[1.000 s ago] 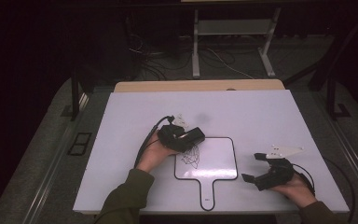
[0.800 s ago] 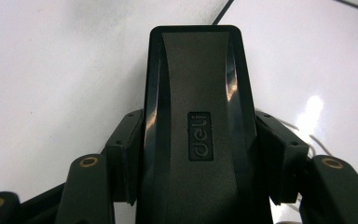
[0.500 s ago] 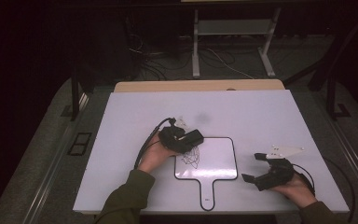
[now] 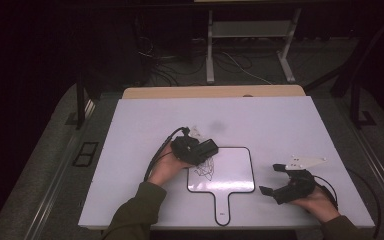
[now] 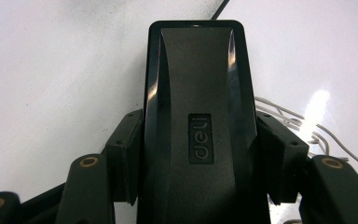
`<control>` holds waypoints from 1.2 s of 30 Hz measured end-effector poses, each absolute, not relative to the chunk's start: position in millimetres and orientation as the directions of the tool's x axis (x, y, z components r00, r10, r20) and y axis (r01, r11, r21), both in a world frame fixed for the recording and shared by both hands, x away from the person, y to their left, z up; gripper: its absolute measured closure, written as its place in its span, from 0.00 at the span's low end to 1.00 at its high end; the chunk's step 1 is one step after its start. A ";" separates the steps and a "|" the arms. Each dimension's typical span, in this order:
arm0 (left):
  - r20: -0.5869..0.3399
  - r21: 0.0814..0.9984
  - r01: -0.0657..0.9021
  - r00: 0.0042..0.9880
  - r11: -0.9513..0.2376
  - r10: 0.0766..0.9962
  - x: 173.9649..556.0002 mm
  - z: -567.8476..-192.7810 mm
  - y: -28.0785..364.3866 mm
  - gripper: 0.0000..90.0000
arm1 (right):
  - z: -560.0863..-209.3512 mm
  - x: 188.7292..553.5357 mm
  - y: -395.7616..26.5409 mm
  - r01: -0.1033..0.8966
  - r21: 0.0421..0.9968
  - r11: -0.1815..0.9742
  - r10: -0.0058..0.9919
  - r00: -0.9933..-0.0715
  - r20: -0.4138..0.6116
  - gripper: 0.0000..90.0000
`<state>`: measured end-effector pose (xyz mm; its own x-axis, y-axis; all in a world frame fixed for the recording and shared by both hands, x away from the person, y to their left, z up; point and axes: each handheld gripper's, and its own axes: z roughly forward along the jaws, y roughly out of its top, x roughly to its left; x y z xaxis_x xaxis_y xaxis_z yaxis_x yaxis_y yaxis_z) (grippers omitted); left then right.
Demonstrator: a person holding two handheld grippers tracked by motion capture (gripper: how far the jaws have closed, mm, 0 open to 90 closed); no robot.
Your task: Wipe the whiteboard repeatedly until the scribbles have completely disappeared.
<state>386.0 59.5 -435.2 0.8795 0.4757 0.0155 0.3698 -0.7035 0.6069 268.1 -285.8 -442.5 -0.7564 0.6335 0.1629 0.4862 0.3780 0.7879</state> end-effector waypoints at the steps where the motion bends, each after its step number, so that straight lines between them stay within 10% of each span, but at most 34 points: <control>1: 0.015 0.606 0.370 0.880 -0.704 0.475 385.8 -435.1 59.4 0.44 | -442.5 268.1 -285.7 0.487 0.788 0.378 0.634 -0.756 0.163 0.00; 36: -0.002 0.596 0.323 0.916 -0.736 0.401 360.6 -434.2 44.0 0.44 | -442.4 268.2 -285.6 0.487 0.788 0.377 0.635 -0.755 0.162 0.00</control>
